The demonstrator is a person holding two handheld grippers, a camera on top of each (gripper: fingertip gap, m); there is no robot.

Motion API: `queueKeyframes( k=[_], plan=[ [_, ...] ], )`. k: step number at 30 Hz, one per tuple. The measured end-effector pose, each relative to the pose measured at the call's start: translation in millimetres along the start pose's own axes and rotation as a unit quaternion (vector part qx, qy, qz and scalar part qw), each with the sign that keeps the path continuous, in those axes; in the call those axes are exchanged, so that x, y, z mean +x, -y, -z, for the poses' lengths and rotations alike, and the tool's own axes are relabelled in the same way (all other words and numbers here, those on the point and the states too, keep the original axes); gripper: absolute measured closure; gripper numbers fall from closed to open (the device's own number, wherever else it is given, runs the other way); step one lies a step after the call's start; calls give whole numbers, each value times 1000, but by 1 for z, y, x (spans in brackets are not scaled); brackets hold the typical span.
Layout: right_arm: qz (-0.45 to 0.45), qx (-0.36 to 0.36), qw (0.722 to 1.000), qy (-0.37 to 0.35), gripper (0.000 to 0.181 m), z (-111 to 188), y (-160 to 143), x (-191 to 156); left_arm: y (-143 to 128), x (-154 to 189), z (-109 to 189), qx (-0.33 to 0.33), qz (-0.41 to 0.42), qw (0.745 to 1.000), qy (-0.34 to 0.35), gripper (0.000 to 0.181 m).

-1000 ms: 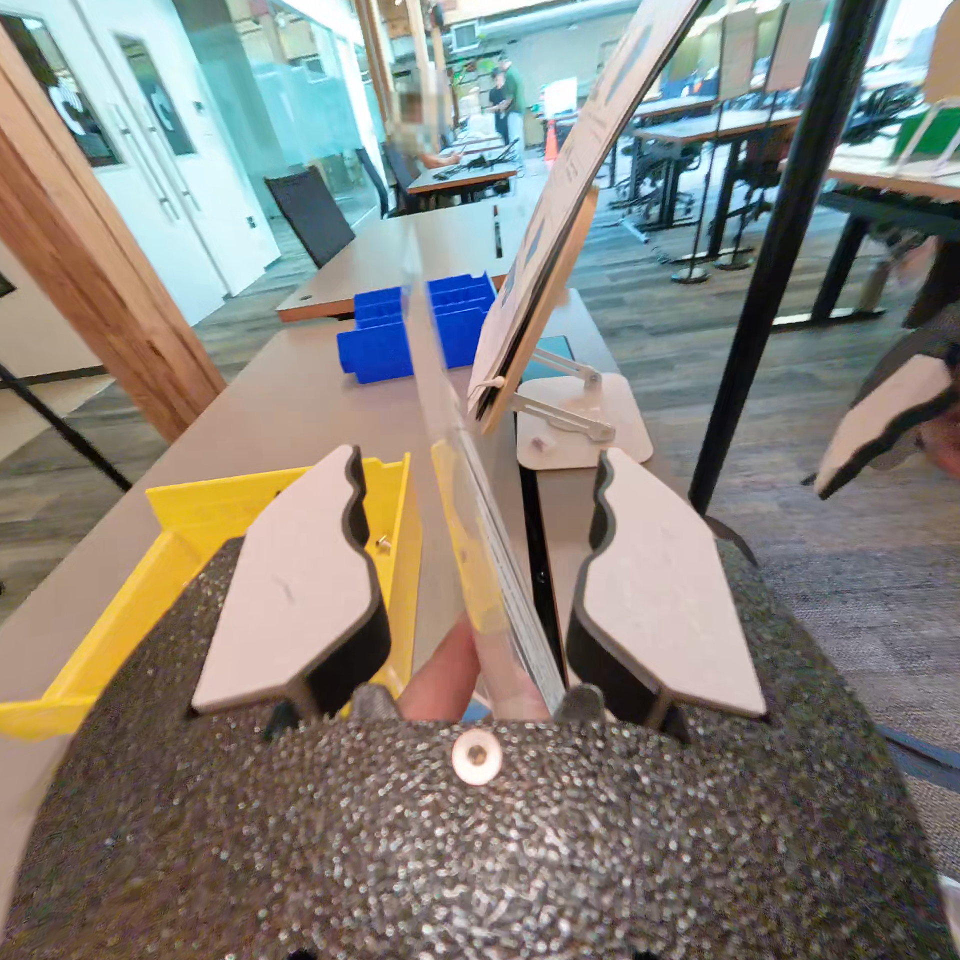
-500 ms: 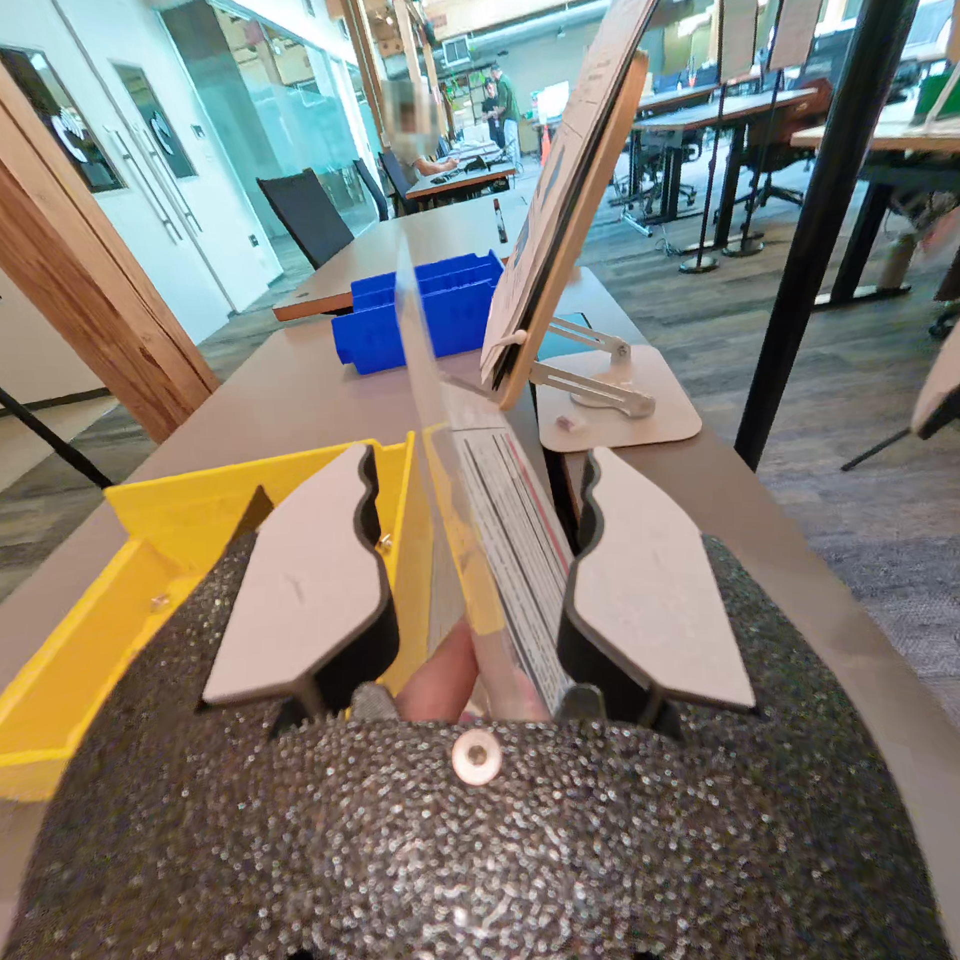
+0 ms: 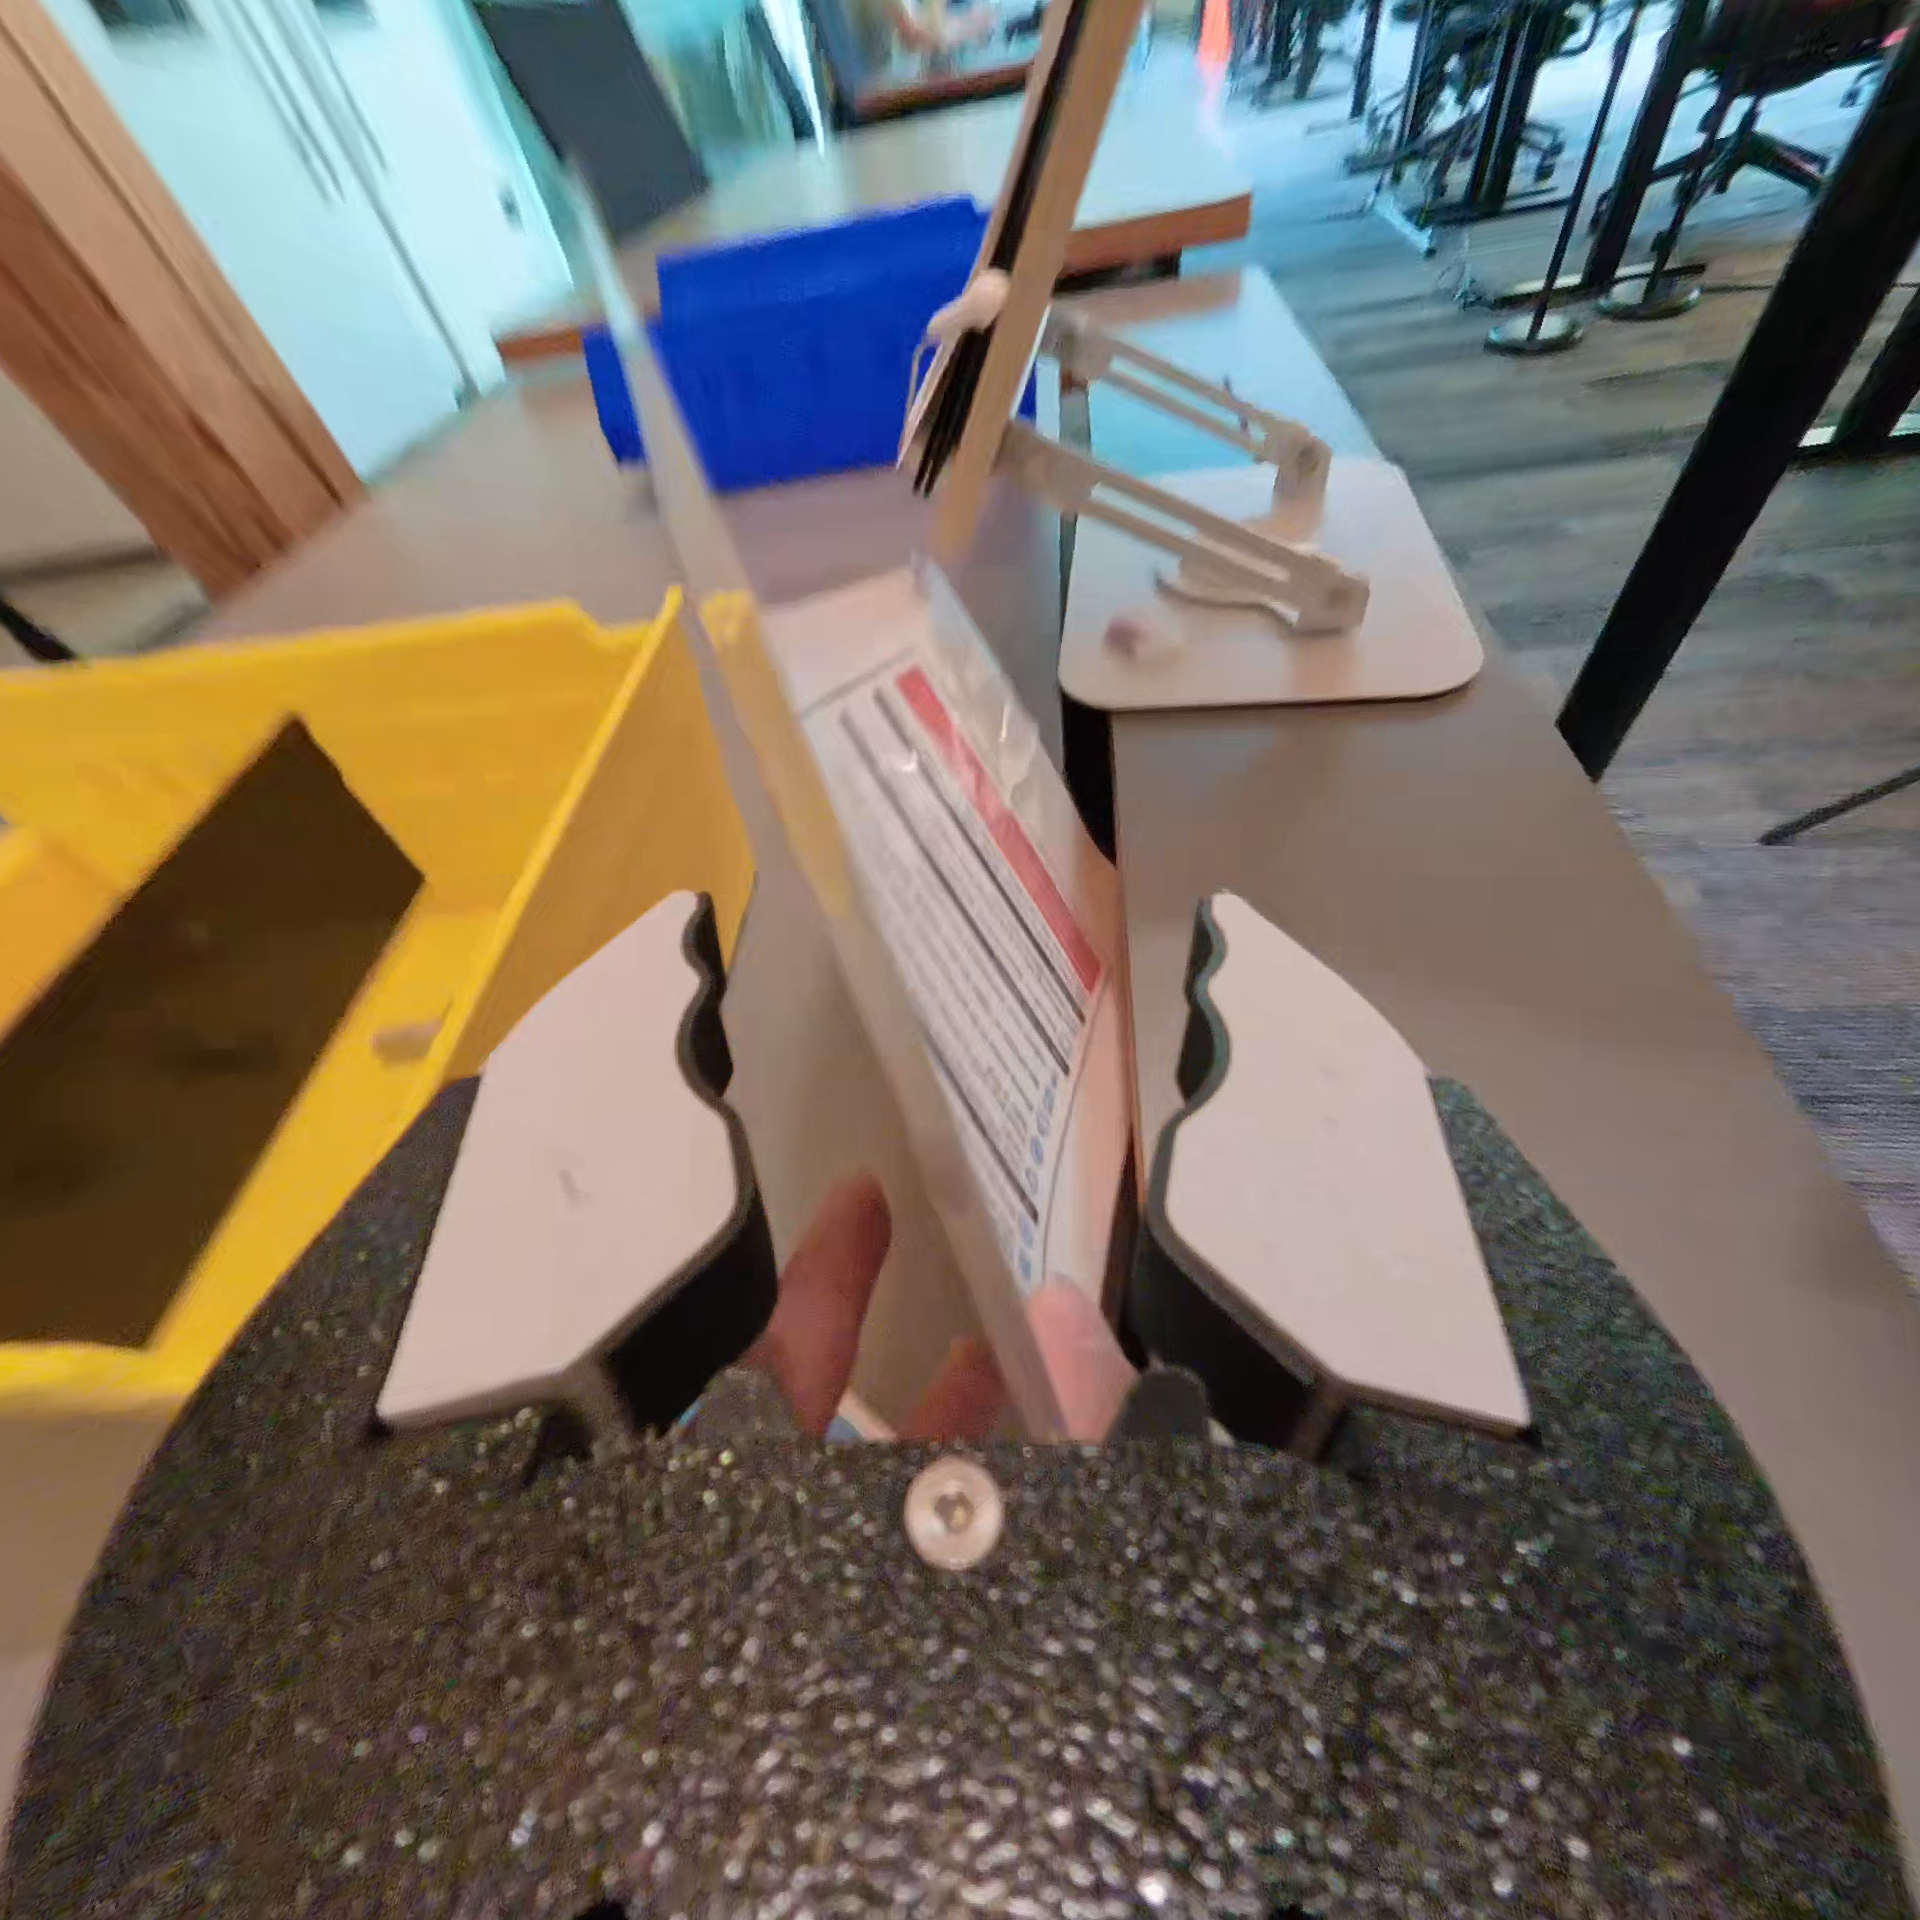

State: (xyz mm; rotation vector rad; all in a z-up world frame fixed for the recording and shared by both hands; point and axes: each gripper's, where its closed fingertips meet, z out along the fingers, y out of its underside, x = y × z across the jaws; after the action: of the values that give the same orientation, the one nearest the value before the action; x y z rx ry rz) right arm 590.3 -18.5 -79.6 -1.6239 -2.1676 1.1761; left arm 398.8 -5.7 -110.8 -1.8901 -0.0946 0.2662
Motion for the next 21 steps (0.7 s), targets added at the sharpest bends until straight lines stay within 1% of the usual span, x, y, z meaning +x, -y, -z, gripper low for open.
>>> queueKeyframes(
  k=[1, 2, 3, 4, 6, 7, 11, 13, 15, 18, 19, 21],
  plan=[
    [-1, 1, 1000, 0, 109, 1, -1, 0, -7, 3, 1, -31, 23, 999, -24, 95],
    [-1, 1, 1000, -1, 109, 2, -3, 0, -18, 10, 2, -77, 45, 994, -61, 91],
    [-1, 3, 1000, -3, 109, 3, -4, 0, -26, 12, 4, -113, 67, 989, -72, 89],
    [-3, 5, 1000, -3, 109, 3, -5, 0, -22, 9, 6, -107, 67, 990, -62, 90],
    [-10, 8, 1000, -2, 109, 3, -7, 0, 5, -3, 13, -23, 10, 1000, -1, 101],
    [-11, 11, 1000, -2, 109, 4, -8, 0, 10, -5, 16, -9, -24, 999, 26, 101],
    [-10, 13, 1000, 1, 110, 3, -8, -1, 16, 3, 21, 4, -122, 990, 77, 98],
    [-6, 13, 1000, -1, 110, 4, -9, -2, 9, 12, 16, -8, -161, 985, 68, 97],
    [-9, 13, 1000, 1, 110, 4, -11, -2, 8, 21, 11, -1, -157, 987, 44, 97],
    [-11, 10, 1000, 1, 109, 6, -13, -2, 25, 28, 16, 26, -121, 992, 6, 94],
    [-9, 9, 1000, 0, 109, 8, -13, -2, 29, 31, 20, 32, -123, 992, -9, 93],
    [-10, 9, 1000, -2, 109, 9, -14, -2, 29, 32, 23, 28, -145, 989, -12, 89]
  ],
)
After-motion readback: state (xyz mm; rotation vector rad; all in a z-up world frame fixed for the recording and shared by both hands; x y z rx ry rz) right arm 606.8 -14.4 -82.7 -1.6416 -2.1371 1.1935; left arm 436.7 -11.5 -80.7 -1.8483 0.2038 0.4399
